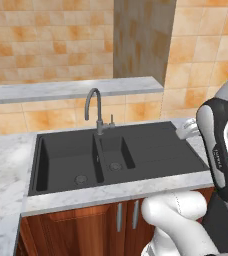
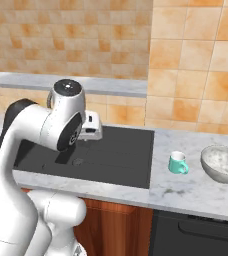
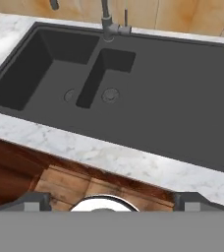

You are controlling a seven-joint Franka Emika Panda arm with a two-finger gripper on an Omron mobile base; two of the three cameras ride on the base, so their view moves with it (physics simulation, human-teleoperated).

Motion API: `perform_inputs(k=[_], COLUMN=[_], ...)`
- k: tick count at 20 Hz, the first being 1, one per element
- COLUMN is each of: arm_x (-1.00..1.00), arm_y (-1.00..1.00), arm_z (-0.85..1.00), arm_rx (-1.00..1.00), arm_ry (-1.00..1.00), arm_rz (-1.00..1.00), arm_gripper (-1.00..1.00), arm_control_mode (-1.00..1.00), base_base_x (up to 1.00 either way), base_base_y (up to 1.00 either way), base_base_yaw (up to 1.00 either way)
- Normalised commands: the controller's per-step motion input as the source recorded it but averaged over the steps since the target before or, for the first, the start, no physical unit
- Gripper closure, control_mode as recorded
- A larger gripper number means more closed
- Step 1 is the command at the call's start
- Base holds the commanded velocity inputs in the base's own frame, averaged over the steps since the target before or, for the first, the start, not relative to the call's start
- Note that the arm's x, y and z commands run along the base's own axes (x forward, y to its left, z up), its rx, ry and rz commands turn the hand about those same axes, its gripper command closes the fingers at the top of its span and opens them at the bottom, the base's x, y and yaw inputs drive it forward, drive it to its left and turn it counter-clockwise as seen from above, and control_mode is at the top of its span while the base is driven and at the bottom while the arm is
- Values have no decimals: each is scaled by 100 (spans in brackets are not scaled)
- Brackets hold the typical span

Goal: Pick the mug and place it in the sink. Pick the bowl and place it in the open cabinet and then close the cabinet.

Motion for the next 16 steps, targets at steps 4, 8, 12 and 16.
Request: perform_inputs(k=[4,8,12,16], arm_x=[1,5,10,25], arm_y=[-65,-57,-49,-62], arm_z=[-2,-17,-18,-19], arm_rx=[2,0,0,0], arm_ry=[0,0,0,0], arm_rz=[17,0,2,9], arm_gripper=[-100,-100,-100,-100], arm_control_mode=[-100,-100,-100,-100], base_base_x=[0,0,0,0], base_base_y=[0,0,0,0], base_base_yaw=[0,0,0,0])
